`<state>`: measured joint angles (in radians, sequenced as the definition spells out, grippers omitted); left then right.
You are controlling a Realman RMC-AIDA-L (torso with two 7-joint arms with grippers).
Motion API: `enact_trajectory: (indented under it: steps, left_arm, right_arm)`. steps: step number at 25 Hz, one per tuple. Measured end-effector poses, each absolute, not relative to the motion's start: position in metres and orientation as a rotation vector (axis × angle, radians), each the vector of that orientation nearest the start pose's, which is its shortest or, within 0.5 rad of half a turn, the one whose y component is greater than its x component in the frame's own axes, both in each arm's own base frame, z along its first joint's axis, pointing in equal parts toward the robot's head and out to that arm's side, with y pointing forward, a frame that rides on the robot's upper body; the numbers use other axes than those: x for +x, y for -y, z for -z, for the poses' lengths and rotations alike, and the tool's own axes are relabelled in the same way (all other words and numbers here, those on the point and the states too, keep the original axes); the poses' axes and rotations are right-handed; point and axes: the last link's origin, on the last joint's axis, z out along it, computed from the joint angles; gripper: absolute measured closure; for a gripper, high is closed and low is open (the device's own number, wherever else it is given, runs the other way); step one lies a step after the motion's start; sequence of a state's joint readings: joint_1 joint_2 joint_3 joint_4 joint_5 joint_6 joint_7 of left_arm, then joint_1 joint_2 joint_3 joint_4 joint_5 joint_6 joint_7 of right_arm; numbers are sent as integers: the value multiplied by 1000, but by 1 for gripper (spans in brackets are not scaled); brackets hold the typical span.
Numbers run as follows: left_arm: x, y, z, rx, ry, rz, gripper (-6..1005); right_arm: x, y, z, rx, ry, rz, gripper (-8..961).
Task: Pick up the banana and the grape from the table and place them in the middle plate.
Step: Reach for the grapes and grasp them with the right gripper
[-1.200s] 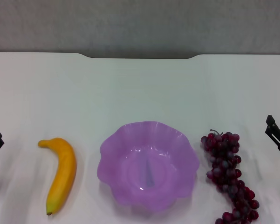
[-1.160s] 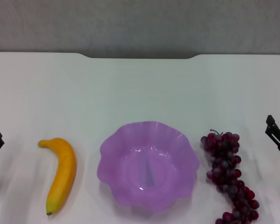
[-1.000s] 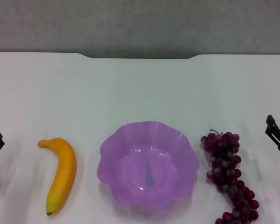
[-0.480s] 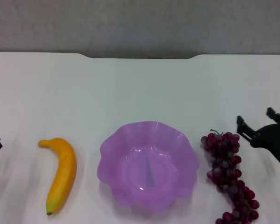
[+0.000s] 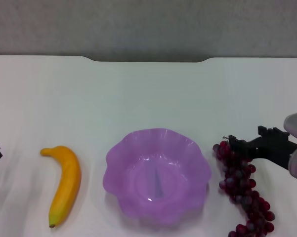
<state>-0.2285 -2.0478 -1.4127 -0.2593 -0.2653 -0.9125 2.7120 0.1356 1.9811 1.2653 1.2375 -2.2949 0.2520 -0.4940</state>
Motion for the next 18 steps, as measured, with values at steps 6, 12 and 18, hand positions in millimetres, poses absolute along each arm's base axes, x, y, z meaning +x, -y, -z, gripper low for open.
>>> enact_trajectory:
  steps: [6, 12, 18]
  left_arm:
    - [-405, -285, -4, -1463, 936, 591, 91]
    - [-405, -286, -3, -1462, 939, 589, 92]
    - [-406, -286, -3, -1462, 944, 583, 92]
  right_arm:
    - [260, -334, 33, -2087, -875, -221, 62]
    - [271, -330, 29, -2039, -829, -213, 62]
    - [277, -324, 28, -1997, -809, -227, 62]
